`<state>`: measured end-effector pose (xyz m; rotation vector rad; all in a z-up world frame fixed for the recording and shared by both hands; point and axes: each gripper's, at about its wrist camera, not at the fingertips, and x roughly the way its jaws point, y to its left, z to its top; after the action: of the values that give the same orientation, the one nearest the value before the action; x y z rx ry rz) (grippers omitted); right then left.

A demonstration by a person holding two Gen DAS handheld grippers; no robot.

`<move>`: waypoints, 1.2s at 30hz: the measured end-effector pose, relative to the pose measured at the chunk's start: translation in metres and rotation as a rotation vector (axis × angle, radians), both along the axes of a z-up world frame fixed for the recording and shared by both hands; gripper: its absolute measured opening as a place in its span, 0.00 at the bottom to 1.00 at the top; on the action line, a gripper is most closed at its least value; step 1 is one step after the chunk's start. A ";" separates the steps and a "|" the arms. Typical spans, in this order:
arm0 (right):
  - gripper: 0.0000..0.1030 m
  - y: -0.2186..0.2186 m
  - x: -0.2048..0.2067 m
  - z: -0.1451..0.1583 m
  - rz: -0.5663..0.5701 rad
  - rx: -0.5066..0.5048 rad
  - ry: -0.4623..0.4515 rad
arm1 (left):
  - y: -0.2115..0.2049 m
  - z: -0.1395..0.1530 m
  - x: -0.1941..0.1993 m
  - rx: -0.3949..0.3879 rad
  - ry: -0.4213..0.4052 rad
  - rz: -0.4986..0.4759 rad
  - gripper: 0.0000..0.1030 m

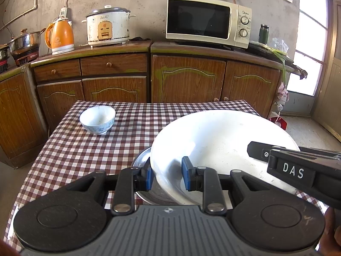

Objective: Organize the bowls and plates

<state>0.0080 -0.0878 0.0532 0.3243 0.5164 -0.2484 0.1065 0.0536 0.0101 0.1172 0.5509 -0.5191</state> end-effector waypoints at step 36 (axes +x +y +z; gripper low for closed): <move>0.21 0.020 -0.029 -0.005 0.007 -0.002 0.011 | 0.014 -0.011 -0.022 -0.004 0.017 0.001 0.26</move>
<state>-0.0206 -0.0682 0.0479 0.3196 0.5281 -0.2444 0.0845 0.0677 -0.0008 0.1082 0.5665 -0.5203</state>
